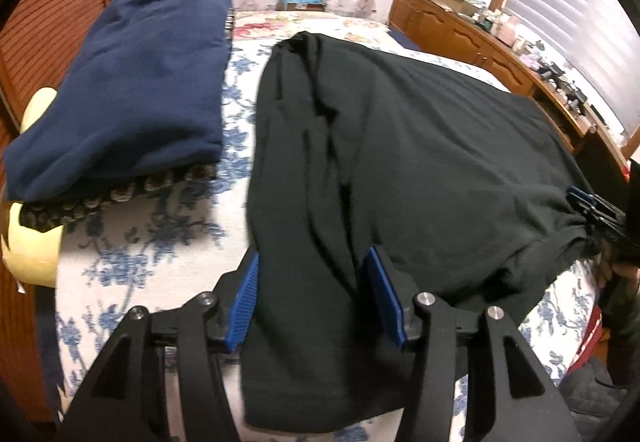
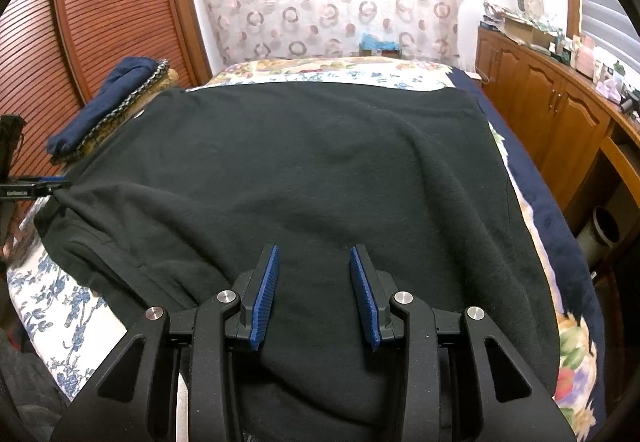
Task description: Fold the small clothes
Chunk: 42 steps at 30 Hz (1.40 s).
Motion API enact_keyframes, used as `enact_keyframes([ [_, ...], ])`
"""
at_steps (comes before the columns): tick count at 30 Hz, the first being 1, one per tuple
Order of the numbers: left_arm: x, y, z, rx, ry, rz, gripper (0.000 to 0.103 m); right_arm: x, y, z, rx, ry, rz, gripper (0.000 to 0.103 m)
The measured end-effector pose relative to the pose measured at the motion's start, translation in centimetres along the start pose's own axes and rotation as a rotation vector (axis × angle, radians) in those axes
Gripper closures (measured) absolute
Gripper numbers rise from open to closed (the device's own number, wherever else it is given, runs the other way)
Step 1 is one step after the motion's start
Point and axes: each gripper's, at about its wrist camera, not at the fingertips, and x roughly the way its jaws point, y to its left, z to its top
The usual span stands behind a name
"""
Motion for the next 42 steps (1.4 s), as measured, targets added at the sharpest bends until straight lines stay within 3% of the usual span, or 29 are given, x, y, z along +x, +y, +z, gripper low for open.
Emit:
enact_keyframes([
  [12, 1.0, -1.1, 1.0, 0.029, 0.002, 0.021, 0.051, 0.1, 0.2, 0.0, -0.006, 0.002, -0.006, 0.066],
  [14, 1.1, -1.3, 0.9, 0.050, -0.007, 0.020, 0.064, 0.1, 0.2, 0.0, -0.006, 0.002, -0.006, 0.066],
  [16, 1.1, -1.5, 0.8, 0.067, -0.015, 0.014, 0.085, 0.1, 0.2, 0.0, -0.007, 0.002, -0.007, 0.066],
  [19, 1.0, -2.3, 0.8, 0.095, -0.025, 0.016, 0.097, 0.1, 0.3, 0.0, -0.008, 0.003, -0.008, 0.066],
  [29, -2.8, -5.4, 2.8, 0.124, -0.189, -0.014, 0.099, 0.1, 0.2, -0.1, -0.020, 0.015, -0.010, 0.063],
  [36, -3.9, -7.4, 4.7, 0.162, -0.238, -0.053, 0.099, -0.1, -0.1, -0.2, -0.027, 0.051, -0.014, 0.048],
  [42, -4.8, -10.6, 6.0, 0.208, -0.278, -0.093, 0.100, -0.6, -0.4, -0.9, -0.042, 0.049, -0.038, 0.048],
])
